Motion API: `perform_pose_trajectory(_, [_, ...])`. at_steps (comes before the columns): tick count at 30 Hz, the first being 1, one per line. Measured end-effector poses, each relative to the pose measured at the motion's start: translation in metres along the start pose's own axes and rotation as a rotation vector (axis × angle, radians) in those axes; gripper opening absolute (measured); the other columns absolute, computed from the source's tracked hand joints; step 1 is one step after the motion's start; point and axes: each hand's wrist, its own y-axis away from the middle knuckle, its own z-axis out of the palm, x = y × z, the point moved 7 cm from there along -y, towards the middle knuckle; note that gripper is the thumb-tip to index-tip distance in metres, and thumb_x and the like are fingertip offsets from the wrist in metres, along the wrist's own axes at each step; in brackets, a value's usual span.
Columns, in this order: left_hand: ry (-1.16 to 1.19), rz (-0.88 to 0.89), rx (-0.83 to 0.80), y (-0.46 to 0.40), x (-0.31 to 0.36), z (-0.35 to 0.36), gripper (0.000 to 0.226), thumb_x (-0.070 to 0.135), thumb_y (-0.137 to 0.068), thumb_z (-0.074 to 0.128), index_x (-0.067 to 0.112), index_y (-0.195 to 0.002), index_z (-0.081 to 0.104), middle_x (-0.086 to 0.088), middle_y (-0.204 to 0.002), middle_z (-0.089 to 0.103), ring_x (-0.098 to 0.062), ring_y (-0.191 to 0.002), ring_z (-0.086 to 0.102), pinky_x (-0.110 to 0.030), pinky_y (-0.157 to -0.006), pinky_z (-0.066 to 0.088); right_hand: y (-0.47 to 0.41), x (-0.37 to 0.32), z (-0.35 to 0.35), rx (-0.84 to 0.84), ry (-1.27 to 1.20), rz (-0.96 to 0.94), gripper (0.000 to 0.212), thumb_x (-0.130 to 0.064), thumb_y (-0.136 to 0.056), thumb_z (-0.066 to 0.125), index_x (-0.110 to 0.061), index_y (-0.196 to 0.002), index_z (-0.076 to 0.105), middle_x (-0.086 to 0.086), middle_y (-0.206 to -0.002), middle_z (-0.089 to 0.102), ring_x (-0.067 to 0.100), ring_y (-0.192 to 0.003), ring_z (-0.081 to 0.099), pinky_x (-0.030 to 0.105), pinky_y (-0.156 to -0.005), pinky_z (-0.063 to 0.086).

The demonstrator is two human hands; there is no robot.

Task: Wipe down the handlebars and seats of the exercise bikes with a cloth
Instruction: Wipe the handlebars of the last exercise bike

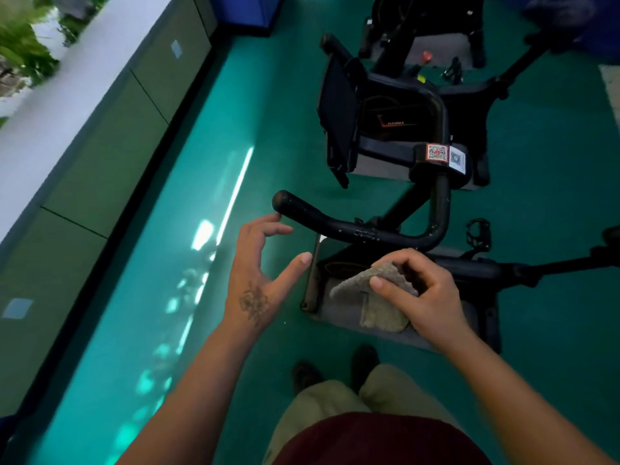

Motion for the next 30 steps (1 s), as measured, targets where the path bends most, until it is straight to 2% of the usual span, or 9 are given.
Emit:
perform_pose_trajectory(3, [0.011,0.012,0.046,-0.007,0.001,-0.005,0.035,0.032,-0.089,0.08,0.022,-0.118,0.062,-0.002,-0.131,0.058,-0.022,-0.138,0.053,-0.051,-0.115,0.044,-0.006,-0.003,-0.002,0.027,-0.031,-0.003,0.018,-0.023,-0.088,0.078,-0.012,-0.102,0.072,-0.003,-0.095,0.072,0.013,-0.086,0.069,0.022,-0.075,0.053])
perform_pose_trajectory(7, [0.019,-0.019,0.109,-0.012,0.004,-0.004,0.035,0.028,-0.09,0.08,0.023,-0.12,0.062,-0.002,-0.126,0.058,-0.024,-0.13,0.057,-0.049,-0.113,0.047,-0.018,-0.005,-0.007,0.046,-0.126,-0.007,0.021,-0.026,-0.088,0.078,-0.013,-0.104,0.071,0.003,-0.095,0.071,0.024,-0.085,0.069,0.031,-0.074,0.056])
perform_pose_trajectory(10, [0.039,-0.058,0.183,-0.012,0.005,0.0,0.032,0.025,-0.091,0.079,0.024,-0.118,0.061,-0.001,-0.123,0.06,-0.025,-0.128,0.059,-0.048,-0.11,0.051,-0.032,-0.01,-0.015,0.064,-0.188,-0.021,0.029,-0.028,-0.091,0.082,-0.015,-0.105,0.061,0.007,-0.094,0.064,0.031,-0.084,0.064,0.039,-0.073,0.057])
perform_pose_trajectory(15, [0.08,-0.121,0.23,-0.007,0.01,0.015,0.018,0.025,-0.093,0.075,0.02,-0.105,0.063,-0.001,-0.109,0.069,-0.024,-0.108,0.067,-0.048,-0.099,0.055,-0.052,-0.015,-0.023,0.029,-0.283,-0.011,0.046,-0.026,-0.083,0.084,-0.015,-0.088,0.039,-0.018,-0.078,0.055,0.002,-0.074,0.054,0.02,-0.067,0.05])
perform_pose_trajectory(17, [0.153,-0.127,0.164,-0.003,0.019,0.028,0.013,0.025,-0.096,0.071,0.02,-0.107,0.067,-0.002,-0.105,0.073,-0.025,-0.104,0.07,-0.045,-0.095,0.056,-0.058,-0.018,-0.021,0.005,-0.219,-0.051,0.046,-0.032,-0.087,0.086,-0.017,-0.085,0.043,-0.013,-0.078,0.053,0.005,-0.073,0.052,0.02,-0.065,0.047])
perform_pose_trajectory(21, [0.214,-0.118,0.016,0.003,0.033,0.05,0.025,0.025,-0.098,0.071,0.016,-0.12,0.069,-0.004,-0.115,0.075,-0.028,-0.112,0.071,-0.046,-0.092,0.057,-0.066,-0.016,-0.009,-0.063,-0.265,-0.049,0.03,-0.034,-0.089,0.078,-0.021,-0.091,0.052,-0.012,-0.082,0.056,0.008,-0.075,0.055,0.025,-0.065,0.05])
perform_pose_trajectory(26, [0.26,-0.149,0.05,0.002,0.034,0.048,0.029,0.008,-0.085,0.081,0.019,-0.11,0.071,0.002,-0.098,0.077,-0.018,-0.087,0.072,-0.031,-0.082,0.056,-0.072,-0.015,0.001,-0.091,-0.33,-0.032,0.035,-0.005,-0.096,0.071,-0.014,-0.087,0.038,-0.015,-0.078,0.057,0.001,-0.075,0.056,0.018,-0.068,0.047])
perform_pose_trajectory(28, [0.281,-0.158,0.08,0.001,0.031,0.043,0.029,0.007,-0.084,0.082,0.02,-0.107,0.072,-0.001,-0.097,0.077,-0.023,-0.087,0.073,-0.036,-0.08,0.057,-0.075,-0.017,0.002,-0.058,-0.245,-0.062,0.032,-0.004,-0.095,0.073,-0.012,-0.086,0.044,-0.008,-0.077,0.053,0.004,-0.074,0.053,0.018,-0.069,0.046])
perform_pose_trajectory(30, [0.297,-0.153,0.086,-0.001,0.029,0.039,0.027,0.009,-0.085,0.084,0.019,-0.107,0.072,-0.005,-0.098,0.078,-0.027,-0.088,0.074,-0.04,-0.08,0.058,-0.075,-0.021,0.005,-0.062,-0.16,-0.111,0.021,-0.006,-0.092,0.077,-0.009,-0.094,0.056,-0.003,-0.087,0.058,0.007,-0.08,0.057,0.018,-0.075,0.047])
